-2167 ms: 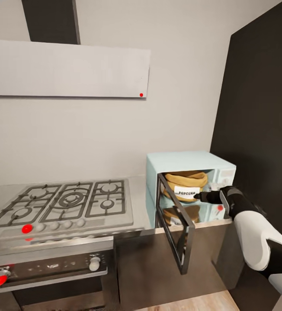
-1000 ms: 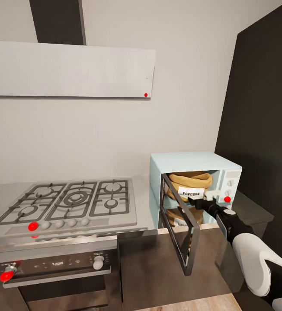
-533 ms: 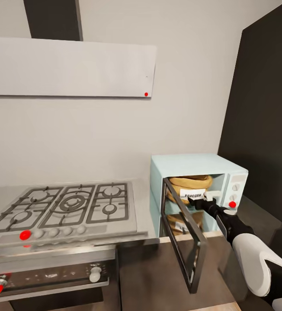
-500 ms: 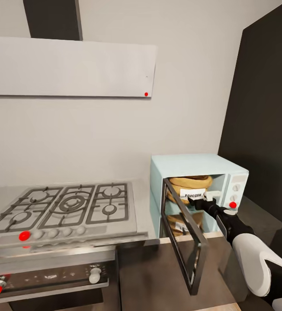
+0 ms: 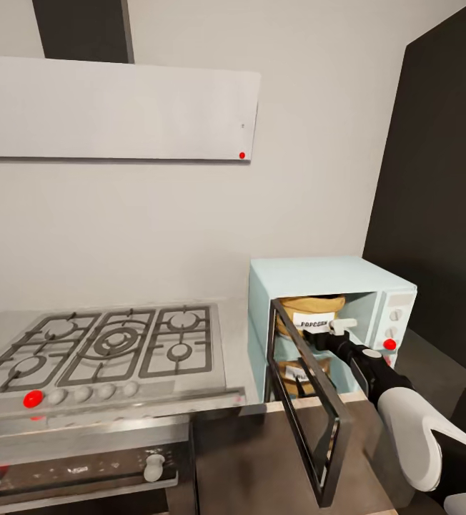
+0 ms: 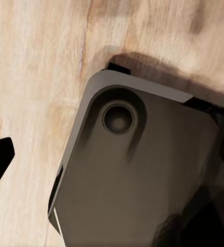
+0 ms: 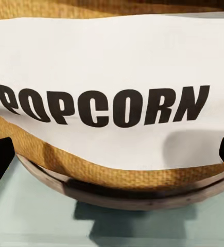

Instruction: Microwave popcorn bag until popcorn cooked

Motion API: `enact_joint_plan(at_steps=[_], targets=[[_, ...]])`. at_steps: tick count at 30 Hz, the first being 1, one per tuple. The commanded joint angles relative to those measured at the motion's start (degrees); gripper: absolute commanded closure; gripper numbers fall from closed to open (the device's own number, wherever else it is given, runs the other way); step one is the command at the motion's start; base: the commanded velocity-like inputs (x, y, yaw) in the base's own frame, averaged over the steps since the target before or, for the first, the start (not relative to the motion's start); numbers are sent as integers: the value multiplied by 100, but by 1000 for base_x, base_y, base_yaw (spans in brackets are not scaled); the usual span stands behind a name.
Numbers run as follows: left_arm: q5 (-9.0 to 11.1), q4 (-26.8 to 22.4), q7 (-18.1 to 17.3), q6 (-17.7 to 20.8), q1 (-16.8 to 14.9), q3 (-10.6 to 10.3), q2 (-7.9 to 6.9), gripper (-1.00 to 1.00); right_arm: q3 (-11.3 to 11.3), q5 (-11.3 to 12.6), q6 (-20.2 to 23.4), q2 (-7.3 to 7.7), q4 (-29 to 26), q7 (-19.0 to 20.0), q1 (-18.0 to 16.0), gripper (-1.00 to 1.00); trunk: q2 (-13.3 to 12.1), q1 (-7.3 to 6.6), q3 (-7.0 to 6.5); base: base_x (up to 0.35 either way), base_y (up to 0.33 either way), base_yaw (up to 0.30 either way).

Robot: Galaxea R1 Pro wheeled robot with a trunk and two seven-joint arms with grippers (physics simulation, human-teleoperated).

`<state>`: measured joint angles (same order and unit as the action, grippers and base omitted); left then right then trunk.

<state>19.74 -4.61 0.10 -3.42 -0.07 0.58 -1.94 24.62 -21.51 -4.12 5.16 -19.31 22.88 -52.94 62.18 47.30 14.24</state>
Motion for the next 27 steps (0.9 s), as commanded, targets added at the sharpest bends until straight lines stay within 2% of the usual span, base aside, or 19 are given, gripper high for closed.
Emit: enact_joint_plan(at_steps=[1, 24, 27], targets=[[21, -4, 1, -10, 0, 3, 2, -100, 50, -62, -28, 9, 1, 32, -7, -100, 4, 0, 7, -29, 0, 0], [30, -14, 8, -10, 1, 25, 9, -100, 43, -118, 57, 64, -148, 50, -8, -100, 4, 0, 7, -320, 0, 0], [30, -14, 8, -10, 1, 21, 9, -100, 39, -118, 210, 98, -392, 70, -6, -100, 4, 0, 7, -340, 0, 0]])
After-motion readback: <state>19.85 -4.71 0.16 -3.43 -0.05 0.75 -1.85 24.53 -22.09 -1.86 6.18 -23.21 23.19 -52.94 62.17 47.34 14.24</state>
